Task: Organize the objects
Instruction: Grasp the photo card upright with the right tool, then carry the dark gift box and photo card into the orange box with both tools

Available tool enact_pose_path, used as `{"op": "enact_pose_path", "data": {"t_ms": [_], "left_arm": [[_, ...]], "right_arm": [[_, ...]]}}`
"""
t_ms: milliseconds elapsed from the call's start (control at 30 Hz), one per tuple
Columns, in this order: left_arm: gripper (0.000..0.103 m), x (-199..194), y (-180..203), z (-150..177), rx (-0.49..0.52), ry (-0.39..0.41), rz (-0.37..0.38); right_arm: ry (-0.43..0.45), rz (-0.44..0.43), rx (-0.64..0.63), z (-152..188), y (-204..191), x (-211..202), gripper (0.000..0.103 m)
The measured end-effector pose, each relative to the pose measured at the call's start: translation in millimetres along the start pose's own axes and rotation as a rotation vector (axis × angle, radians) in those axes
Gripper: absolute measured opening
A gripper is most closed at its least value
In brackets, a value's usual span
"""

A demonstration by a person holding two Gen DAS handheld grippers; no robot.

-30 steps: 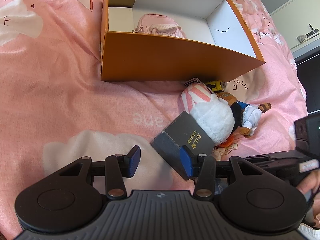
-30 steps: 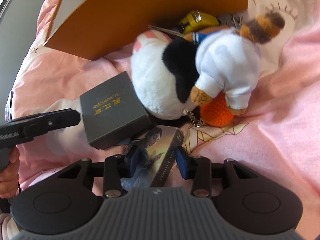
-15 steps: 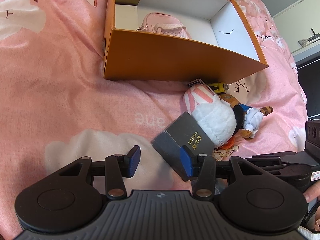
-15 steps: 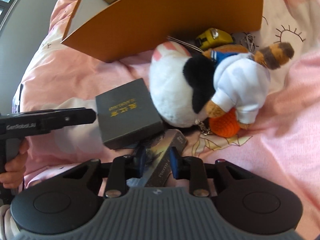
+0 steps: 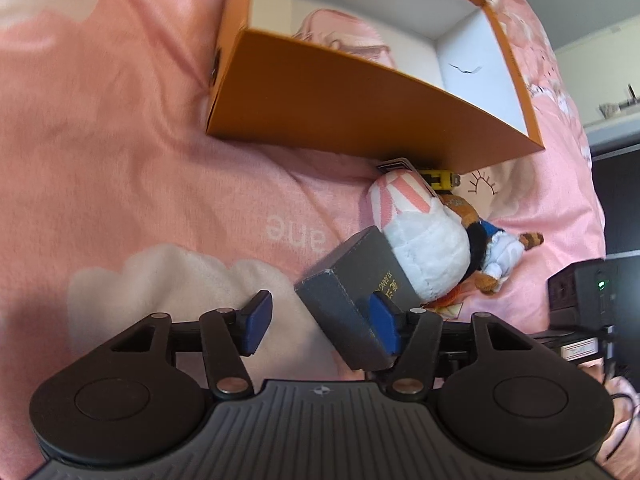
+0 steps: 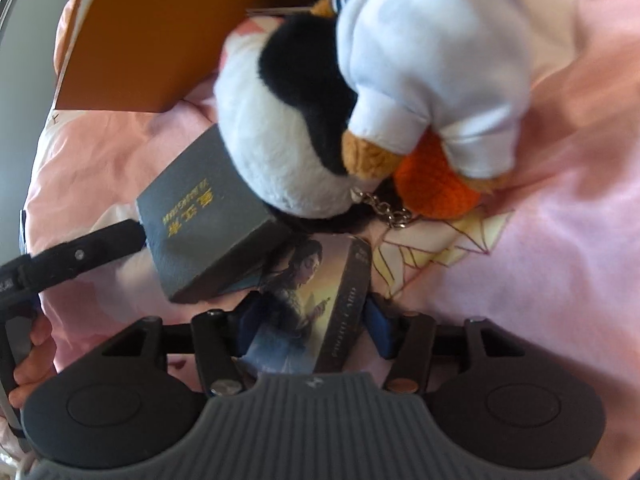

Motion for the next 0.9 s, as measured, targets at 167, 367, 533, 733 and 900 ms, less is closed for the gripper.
{"op": "enact_pose_path", "data": {"t_ms": [167,367,533,733,900], "left_arm": [[0.069,10.6,-4.9,-3.2,-0.063,-0.020,0.025],[0.085,28.1,-4.6,-5.1,-0.081,-0.048,0.062],[0.083,32.3,-4.3,-5.2,-0.097,-0.052,0.074],[0.057,12.9,0.8,-3.6,-0.106,0.052,0.066],[0.042,-8.8,14.0,-1.9,-0.031,0.155,0.046]], "right_arm": [[0.017,-0.013,0.000,-3.3,-1.0,-3.8,0.044],[0.071,-0.028,-0.076,3.2,-14.4,-30.7,0.033],[0.092,-0.019,-0.106,4.6,-18.9,-37.2,0.032],[0.111,-0.005,-0.120,8.3,-25.8,-35.0,0.032],[0.130,0.006,-0.156,21.5,-21.6,-41.5,0.029]]}}
Point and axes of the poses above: each gripper's, at about its wrist camera, not at the fingertips, and x roughly the way its jaws point, y to its right, z to its underside, the point moved 3 cm from there along x, roughly the way its jaws point, and after that the axes turned 4 degrees about x, right-handed, at the moved point
